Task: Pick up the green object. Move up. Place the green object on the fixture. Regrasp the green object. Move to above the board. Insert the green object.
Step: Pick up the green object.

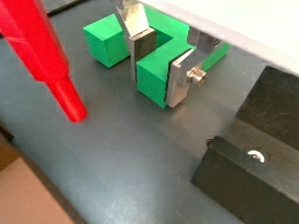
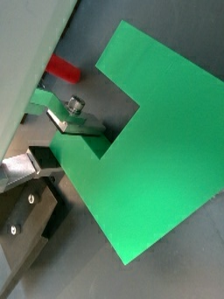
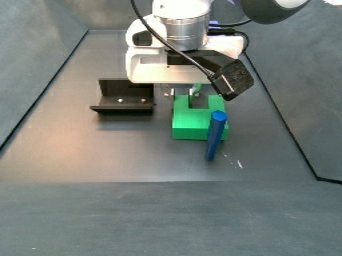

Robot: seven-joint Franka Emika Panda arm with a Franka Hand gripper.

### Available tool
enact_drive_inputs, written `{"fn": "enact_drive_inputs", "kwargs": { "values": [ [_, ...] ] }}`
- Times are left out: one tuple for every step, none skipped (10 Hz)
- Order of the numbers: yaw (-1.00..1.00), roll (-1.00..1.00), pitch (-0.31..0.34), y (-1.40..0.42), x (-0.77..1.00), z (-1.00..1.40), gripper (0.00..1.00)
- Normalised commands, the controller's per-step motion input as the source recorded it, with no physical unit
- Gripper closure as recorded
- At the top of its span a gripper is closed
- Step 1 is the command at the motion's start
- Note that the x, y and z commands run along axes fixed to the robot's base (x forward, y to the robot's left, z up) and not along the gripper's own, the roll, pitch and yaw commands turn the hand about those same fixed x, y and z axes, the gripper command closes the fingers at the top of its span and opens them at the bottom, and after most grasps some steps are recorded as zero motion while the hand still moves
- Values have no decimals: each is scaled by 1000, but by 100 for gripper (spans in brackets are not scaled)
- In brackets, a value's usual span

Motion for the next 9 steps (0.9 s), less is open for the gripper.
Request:
{"fn": "enact_drive_inputs", "kwargs": {
  "values": [
    [0, 0, 0, 0, 0, 0, 100],
    [0, 0, 0, 0, 0, 0, 100],
    [0, 0, 0, 0, 0, 0, 100],
    [0, 0, 0, 0, 0, 0, 100],
    [0, 0, 0, 0, 0, 0, 100],
    [0, 0, 0, 0, 0, 0, 100],
    [0, 0, 0, 0, 0, 0, 100],
    [0, 0, 0, 0, 0, 0, 100],
    [0, 0, 0, 0, 0, 0, 100]
  ]
}}
